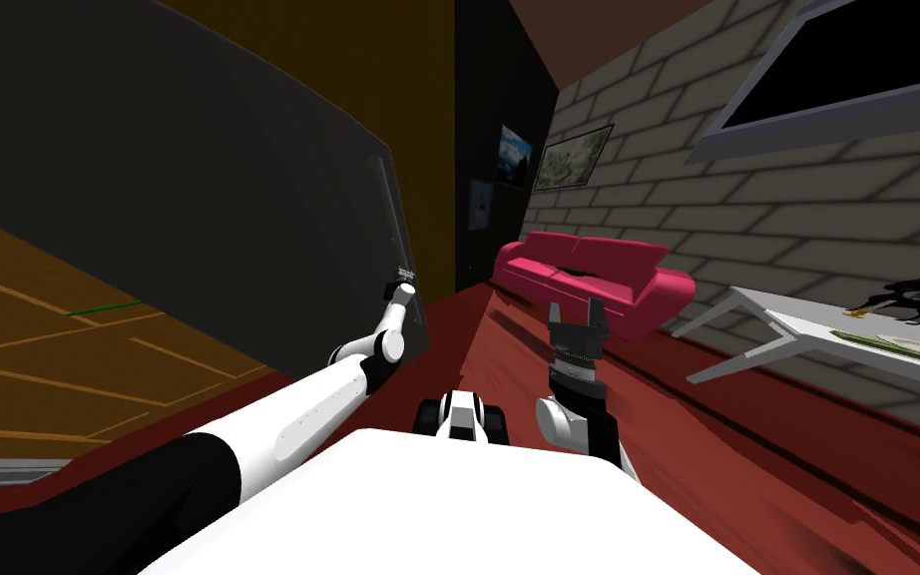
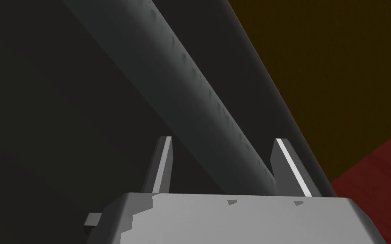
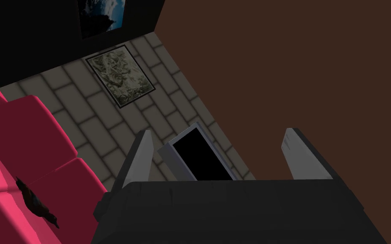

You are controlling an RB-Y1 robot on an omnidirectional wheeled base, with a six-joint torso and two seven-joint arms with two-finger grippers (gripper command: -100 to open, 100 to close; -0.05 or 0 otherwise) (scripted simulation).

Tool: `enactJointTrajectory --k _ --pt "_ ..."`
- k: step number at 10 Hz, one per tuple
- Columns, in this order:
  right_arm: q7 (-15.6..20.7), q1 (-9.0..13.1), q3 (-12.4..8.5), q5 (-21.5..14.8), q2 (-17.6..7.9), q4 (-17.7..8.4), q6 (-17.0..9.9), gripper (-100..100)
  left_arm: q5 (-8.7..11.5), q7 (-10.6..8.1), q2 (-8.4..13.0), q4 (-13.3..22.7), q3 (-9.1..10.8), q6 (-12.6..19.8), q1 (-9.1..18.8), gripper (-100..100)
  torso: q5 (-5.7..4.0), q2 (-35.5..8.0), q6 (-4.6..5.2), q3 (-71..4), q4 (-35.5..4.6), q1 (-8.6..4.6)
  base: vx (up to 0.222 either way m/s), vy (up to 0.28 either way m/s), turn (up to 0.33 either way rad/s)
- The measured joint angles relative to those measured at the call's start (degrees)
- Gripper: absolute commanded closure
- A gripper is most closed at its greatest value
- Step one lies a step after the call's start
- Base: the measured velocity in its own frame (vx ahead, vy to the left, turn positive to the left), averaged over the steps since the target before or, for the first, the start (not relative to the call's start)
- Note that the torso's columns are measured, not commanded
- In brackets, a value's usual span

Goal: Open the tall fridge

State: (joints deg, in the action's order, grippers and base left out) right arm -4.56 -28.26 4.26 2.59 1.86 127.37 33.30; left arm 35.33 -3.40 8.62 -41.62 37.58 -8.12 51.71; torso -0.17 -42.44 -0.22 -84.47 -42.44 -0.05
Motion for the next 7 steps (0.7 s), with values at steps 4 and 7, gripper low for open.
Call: enactJointTrajectory --k 4,7 --pt "0.0 0.0 0.0 0.0 0.0 0.0 0.0 0 -0.6 -4.55 -1.5 -1.9 -6.23 1.8 -0.9 100 0.07 -0.3 -0.25 0.2 -0.1 0.22 -0.077 0.022 0.116" --pt "0.0 0.0 0.0 0.0 0.0 0.0 0.0 0 -1.4 -7.89 -3.1 -3.3 -10.50 3.8 -1.2 100 0.22 -0.4 -0.51 0.3 -0.2 0.53 -0.098 0.020 0.105"
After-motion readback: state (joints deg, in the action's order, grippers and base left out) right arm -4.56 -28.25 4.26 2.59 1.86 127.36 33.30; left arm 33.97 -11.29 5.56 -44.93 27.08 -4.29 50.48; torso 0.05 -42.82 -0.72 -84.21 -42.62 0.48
